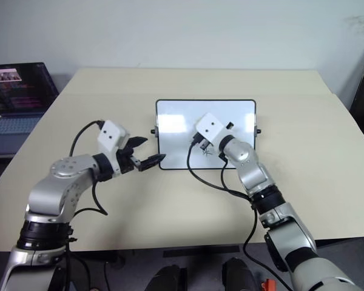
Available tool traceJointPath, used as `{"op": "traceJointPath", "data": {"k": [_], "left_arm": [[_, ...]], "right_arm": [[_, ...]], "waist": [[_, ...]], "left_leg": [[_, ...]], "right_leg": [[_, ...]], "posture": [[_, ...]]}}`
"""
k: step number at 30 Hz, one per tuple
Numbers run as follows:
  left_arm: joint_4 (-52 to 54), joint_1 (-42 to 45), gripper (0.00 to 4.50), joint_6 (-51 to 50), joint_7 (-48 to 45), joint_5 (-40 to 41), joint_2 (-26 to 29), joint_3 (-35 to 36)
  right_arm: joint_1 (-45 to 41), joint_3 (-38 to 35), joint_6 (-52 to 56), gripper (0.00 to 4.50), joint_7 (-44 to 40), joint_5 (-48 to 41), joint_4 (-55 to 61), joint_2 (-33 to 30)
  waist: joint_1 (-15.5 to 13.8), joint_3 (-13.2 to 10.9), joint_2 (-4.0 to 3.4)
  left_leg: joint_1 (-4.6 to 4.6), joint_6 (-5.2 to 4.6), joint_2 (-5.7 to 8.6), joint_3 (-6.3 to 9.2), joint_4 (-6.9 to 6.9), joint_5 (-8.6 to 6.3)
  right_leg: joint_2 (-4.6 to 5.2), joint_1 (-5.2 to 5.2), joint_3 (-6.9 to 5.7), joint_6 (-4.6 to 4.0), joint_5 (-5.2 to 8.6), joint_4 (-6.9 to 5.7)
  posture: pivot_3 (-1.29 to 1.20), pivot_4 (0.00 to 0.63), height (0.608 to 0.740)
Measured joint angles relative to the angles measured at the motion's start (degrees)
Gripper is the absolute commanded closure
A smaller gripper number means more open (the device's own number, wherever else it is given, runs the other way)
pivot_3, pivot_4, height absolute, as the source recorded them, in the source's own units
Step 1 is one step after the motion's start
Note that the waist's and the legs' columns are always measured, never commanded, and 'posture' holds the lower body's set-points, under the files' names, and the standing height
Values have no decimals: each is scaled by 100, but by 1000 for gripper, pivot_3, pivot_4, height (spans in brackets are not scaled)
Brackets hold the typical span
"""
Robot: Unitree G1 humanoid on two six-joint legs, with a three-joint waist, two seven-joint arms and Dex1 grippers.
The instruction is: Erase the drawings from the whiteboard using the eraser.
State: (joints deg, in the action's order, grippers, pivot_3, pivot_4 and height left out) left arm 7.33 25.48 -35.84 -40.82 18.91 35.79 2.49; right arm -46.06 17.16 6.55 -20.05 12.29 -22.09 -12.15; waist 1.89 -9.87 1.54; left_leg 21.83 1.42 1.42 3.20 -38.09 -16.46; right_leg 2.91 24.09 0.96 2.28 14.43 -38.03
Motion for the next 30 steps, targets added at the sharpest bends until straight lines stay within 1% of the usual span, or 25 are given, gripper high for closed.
{"op": "traceJointPath", "data": {"k": [6,9,11,16,22,25,30], "left_arm": [[19,5,0,0,-6,2,-1,-11],[18,38,0,0,-16,1,-8,-74],[18,115,0,0,-32,1,-8,-90],[17,128,0,3,-67,1,-8,-97],[16,128,0,3,-96,0,-11,-97],[16,127,0,3,-95,0,-32,-97],[16,120,0,3,-95,0,-48,-97]], "right_arm": [[427,219,10,3506,-319,219,326,-282],[534,241,88,3506,-371,254,388,-294],[535,241,169,3506,-362,285,394,-293],[534,167,315,3506,-311,259,401,-295],[533,-254,414,3506,-200,198,464,-584],[556,-302,417,3506,-171,199,500,-687],[621,-319,482,3507,-133,197,671,-651]], "waist": [[-3,10,5],[-2,9,5],[-5,9,6],[-16,10,6],[-38,13,12],[-30,13,12],[-22,13,12]], "left_leg": [[-26,-14,1,3,-6,-8],[-102,-17,1,5,4,-10],[-104,-17,1,5,1,-9],[-103,-17,1,7,-3,-6],[-102,-18,3,8,-6,-5],[-103,-19,1,8,-6,-5],[-101,-19,1,6,-5,-5]], "right_leg": [[0,-25,-1,-1,-3,-10],[-3,-100,-3,-1,-1,-2],[-23,-102,-1,-1,-1,-3],[-24,-102,1,-1,-3,-8],[-22,-105,1,1,-5,-6],[-22,-104,1,1,-5,-6],[-22,-103,3,1,-5,-5]], "posture": [[0,150,740],[0,150,740],[0,150,740],[0,150,740],[0,150,740],[0,150,740],[0,150,740]]}}
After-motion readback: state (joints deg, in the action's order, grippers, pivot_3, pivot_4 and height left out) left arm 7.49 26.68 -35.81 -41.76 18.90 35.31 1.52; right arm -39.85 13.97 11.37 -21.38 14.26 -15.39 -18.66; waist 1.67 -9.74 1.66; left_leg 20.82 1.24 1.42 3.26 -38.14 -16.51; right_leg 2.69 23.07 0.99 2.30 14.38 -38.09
